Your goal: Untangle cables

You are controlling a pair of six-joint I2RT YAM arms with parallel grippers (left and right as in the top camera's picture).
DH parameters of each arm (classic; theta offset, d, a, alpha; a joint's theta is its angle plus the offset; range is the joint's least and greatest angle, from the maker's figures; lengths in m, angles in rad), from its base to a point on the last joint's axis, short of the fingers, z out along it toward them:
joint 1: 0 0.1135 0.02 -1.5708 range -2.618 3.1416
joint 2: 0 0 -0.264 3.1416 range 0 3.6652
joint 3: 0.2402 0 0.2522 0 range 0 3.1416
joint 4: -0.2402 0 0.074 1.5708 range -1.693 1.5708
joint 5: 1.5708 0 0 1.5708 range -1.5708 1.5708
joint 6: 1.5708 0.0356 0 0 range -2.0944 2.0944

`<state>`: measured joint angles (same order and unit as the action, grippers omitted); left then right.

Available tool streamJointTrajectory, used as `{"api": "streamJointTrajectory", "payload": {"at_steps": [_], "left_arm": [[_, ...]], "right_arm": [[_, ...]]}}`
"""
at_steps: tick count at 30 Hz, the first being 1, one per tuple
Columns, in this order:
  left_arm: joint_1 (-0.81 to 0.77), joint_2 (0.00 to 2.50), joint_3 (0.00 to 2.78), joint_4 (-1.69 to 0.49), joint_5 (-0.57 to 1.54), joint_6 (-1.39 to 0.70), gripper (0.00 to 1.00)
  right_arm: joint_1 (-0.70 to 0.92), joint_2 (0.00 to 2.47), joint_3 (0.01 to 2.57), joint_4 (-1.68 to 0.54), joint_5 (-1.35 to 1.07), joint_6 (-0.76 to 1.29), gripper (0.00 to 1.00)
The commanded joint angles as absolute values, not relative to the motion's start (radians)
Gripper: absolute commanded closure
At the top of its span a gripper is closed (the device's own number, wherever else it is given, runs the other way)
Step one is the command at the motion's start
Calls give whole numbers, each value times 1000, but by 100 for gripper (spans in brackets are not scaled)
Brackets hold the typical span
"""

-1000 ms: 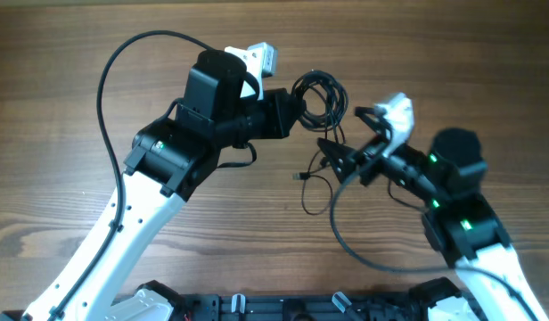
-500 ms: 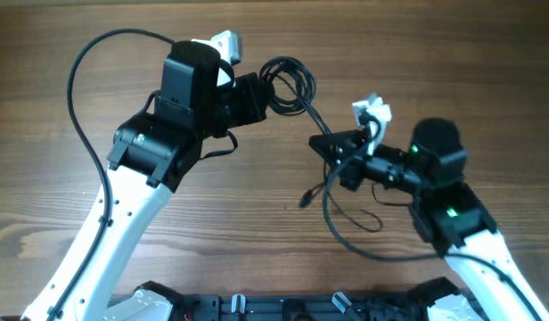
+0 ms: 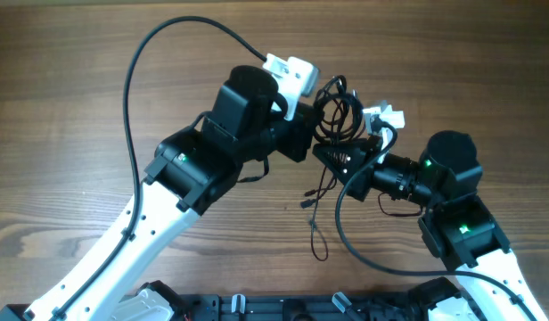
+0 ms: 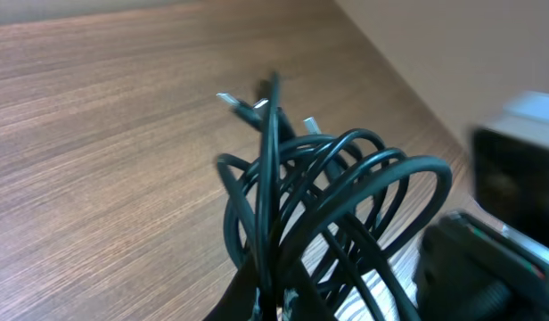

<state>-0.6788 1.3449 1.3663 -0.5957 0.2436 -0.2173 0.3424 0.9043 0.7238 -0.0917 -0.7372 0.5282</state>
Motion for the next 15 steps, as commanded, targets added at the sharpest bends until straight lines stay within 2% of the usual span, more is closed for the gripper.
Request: {"api": "streamJointTrajectory", "payload": {"at_steps": [1, 6, 9, 12, 15], "left_arm": [[-687, 1345, 1373, -619, 249, -132, 96], [-683, 1345, 1373, -617, 272, -35, 96], [-683, 1348, 1373, -622, 411, 62, 96], [-683, 1369, 1373, -636, 430, 91, 96], [-683, 1410, 1373, -642, 470, 98, 96]], "right_arm": [[327, 894, 731, -161, -505, 653, 96], [295, 895, 731, -198, -471, 684, 96], [295, 895, 731, -194, -472, 684, 96], [295, 895, 731, -190, -472, 685, 96], [295, 897, 731, -136, -562, 685, 96]]}}
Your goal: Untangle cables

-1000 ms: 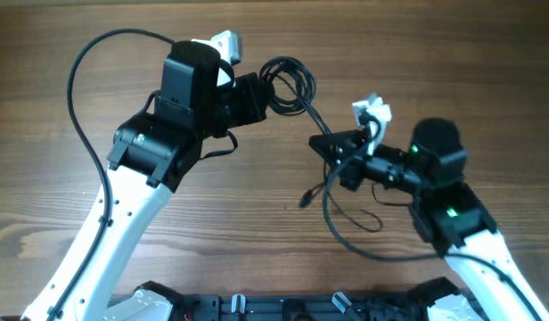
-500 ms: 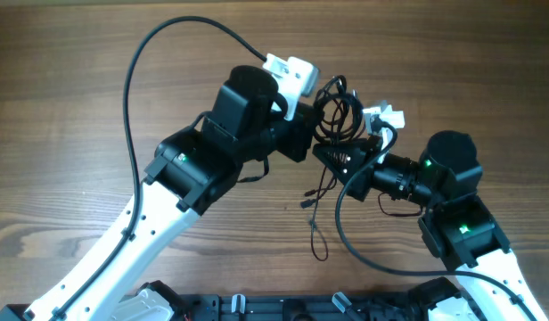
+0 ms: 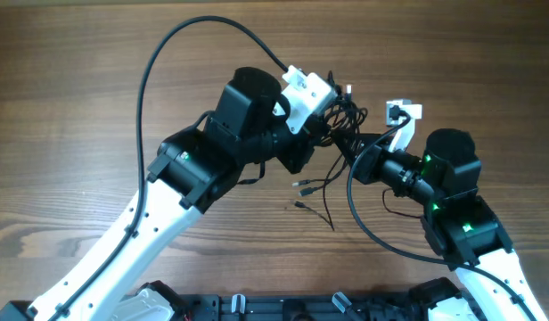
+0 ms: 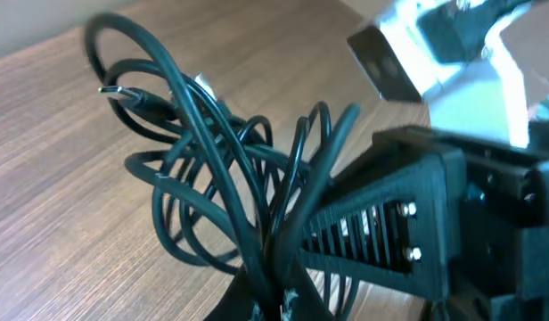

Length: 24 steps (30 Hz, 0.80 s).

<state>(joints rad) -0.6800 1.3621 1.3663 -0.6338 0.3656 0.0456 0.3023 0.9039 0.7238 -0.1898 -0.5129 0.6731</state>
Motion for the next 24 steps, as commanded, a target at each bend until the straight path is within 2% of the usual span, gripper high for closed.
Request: {"api": "streamJointTrajectory", "payload": {"at_steps": [1, 5, 6, 7, 8, 10, 11, 18, 24], "left_arm": [[-683, 1421, 1373, -640, 485, 99, 96], [-683, 1460, 1373, -603, 590, 99, 96], [-683, 1460, 1373, -595, 603, 101, 96], [-683, 1457, 1373, -590, 605, 101, 96], [-680, 1454, 1373, -591, 601, 102, 96], [-660, 1446, 1373, -604, 602, 101, 96], [-644, 1436, 1373, -619, 601, 101, 96], [-493, 1357, 1373, -677, 602, 101, 96], [-469, 1353, 1373, -670, 674, 101, 96]], "right_arm": [[295, 900, 731, -120, -580, 685, 96], [295, 947, 731, -125, -496, 676, 94], [295, 966, 731, -126, -483, 668, 89], [294, 994, 731, -125, -480, 646, 71], [294, 1012, 731, -131, -479, 636, 34], [292, 1025, 731, -155, -478, 627, 20], [285, 1022, 731, -176, -479, 627, 0], [165, 886, 731, -404, -479, 617, 0], [154, 763, 731, -443, -479, 398, 0]]}}
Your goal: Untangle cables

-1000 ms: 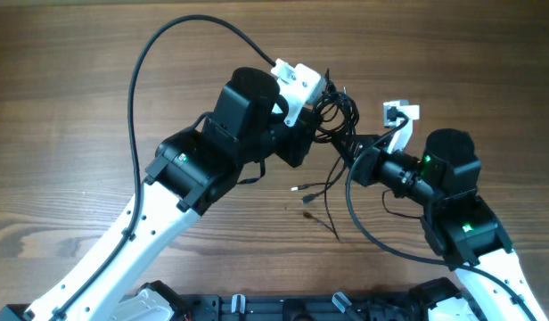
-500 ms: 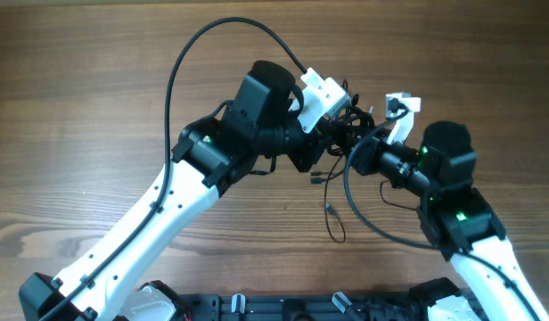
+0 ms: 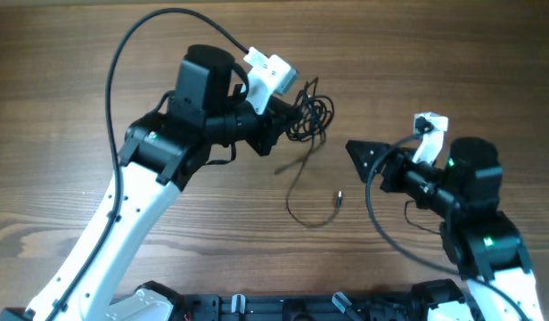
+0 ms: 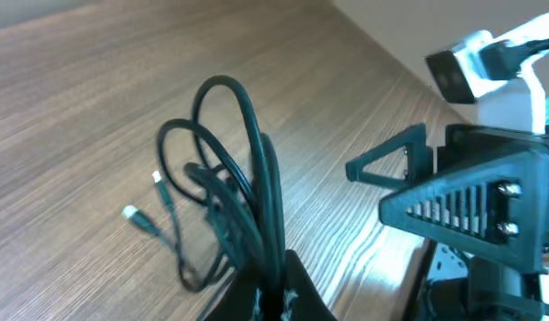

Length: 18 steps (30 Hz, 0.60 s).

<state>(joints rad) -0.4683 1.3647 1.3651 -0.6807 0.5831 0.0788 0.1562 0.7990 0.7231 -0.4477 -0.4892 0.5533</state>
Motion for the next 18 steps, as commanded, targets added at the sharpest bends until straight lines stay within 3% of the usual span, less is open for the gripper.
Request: {"api": "streamJointTrajectory", "payload": {"at_steps": [1, 8, 10, 13, 14, 15, 16, 18], "left_arm": [[-469, 1353, 1373, -666, 711, 102, 96], [-469, 1353, 1373, -705, 875, 207, 96], [-469, 1353, 1373, -707, 899, 207, 96], [-469, 1353, 1373, -709, 933, 206, 96], [-469, 1353, 1373, -711, 935, 206, 96], [-469, 1353, 1373, -714, 934, 206, 96], [-469, 1353, 1373, -716, 934, 206, 94], [-467, 1353, 1373, -720, 923, 205, 88]], "right_arm": [[154, 764, 731, -443, -480, 361, 0], [154, 799, 731, -297, -699, 70, 15], [154, 825, 731, -244, -713, 20, 25], [154, 894, 731, -160, -851, 0, 49], [154, 916, 731, -142, -867, 1, 65], [154, 943, 731, -130, -868, 4, 90], [154, 963, 731, -123, -876, 21, 96], [154, 983, 731, -121, -907, 56, 96]]}}
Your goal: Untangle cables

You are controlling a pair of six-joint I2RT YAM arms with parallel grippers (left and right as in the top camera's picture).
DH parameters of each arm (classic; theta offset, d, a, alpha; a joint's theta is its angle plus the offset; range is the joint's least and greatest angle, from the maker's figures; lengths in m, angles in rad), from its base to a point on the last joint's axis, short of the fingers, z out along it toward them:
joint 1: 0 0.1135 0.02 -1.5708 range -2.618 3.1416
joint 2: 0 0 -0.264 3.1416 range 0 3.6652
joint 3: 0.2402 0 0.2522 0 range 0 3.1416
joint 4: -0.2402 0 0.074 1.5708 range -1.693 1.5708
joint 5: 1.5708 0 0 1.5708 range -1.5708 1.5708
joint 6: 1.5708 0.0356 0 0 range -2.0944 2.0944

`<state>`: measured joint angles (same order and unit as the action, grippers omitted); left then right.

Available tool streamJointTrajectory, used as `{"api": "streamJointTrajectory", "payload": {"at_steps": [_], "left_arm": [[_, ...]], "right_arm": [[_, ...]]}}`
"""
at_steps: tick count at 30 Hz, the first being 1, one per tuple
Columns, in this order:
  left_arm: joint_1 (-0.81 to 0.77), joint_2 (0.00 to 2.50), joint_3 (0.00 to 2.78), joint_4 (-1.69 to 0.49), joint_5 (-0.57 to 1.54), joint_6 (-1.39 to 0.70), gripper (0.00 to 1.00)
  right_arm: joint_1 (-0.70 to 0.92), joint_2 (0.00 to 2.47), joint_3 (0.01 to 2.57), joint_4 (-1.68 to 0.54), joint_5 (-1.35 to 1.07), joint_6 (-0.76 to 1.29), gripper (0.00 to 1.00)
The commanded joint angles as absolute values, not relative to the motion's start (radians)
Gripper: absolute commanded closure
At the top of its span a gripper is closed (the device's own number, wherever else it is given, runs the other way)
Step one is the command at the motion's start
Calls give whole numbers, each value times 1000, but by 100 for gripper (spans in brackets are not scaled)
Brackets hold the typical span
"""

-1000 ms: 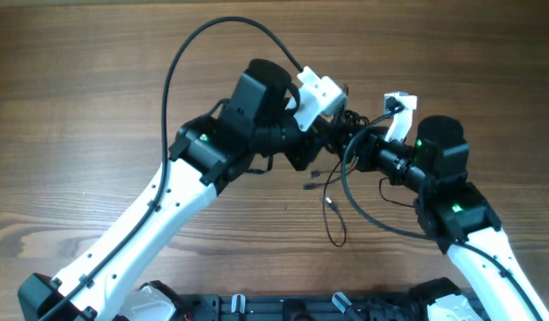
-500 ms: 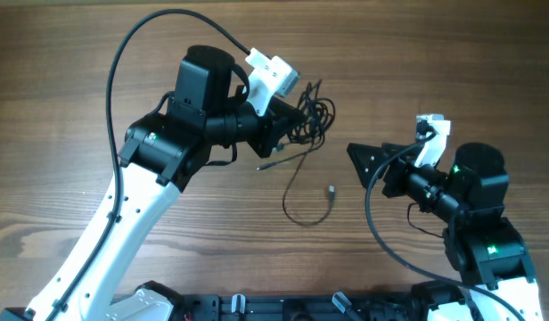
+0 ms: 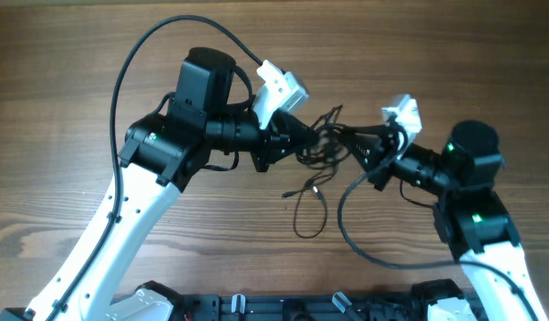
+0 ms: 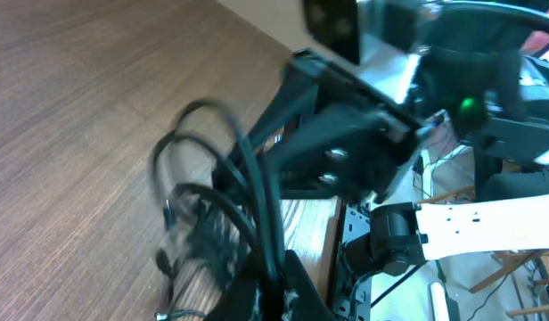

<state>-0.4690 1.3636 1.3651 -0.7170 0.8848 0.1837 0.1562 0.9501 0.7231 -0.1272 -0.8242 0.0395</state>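
A tangled bundle of thin black cables [image 3: 321, 147] hangs between the two arms over the middle of the wooden table [image 3: 61, 178]. My left gripper [image 3: 297, 147] is shut on the bundle's left side. In the left wrist view the strands [image 4: 212, 214] rise blurred out of its closed jaws [image 4: 273, 290]. My right gripper [image 3: 342, 139] reaches in from the right, its tips at the bundle; the blur hides whether they pinch it. A loose tail [image 3: 308, 214] with small plugs droops onto the table below.
The left arm's own thick black lead [image 3: 132, 62] arcs over the far left of the table. The right arm's lead [image 3: 346, 227] loops near the front. A black base rail [image 3: 283, 308] runs along the front edge.
My left gripper, still holding the bundle, has shifted right and slightly forward. My right gripper, then well apart at the right, now has its tips at the bundle. The tail has shifted.
At first both grippers were close together at the bundle near the table's middle. Then they stood far apart, the left holding the bundle toward the left with a tail trailing on the table. Now they meet again at the bundle.
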Motion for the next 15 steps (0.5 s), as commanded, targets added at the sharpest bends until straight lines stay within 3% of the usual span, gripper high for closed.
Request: {"api": "streamJointTrajectory", "payload": {"at_steps": [1, 2, 4, 5, 6, 12, 15], "left_arm": [[-466, 1353, 1373, -719, 908, 202, 84], [-465, 1353, 1373, -719, 891, 202, 75], [-456, 1353, 1373, -719, 856, 202, 40], [-449, 1353, 1373, -714, 854, 202, 9], [-433, 1351, 1373, -700, 852, 202, 0], [-361, 1348, 1373, -648, 852, 168, 0], [-378, 1355, 1373, -683, 849, 180, 0]], "right_arm": [[154, 987, 731, -125, -947, 54, 96], [154, 987, 731, -131, -975, 50, 96], [154, 976, 731, -146, -1058, -14, 96], [154, 967, 731, -163, -1089, -70, 96], [154, 960, 731, -193, -1089, -134, 96], [154, 959, 731, -362, -958, -409, 96], [154, 958, 731, -352, -970, -427, 96]]}}
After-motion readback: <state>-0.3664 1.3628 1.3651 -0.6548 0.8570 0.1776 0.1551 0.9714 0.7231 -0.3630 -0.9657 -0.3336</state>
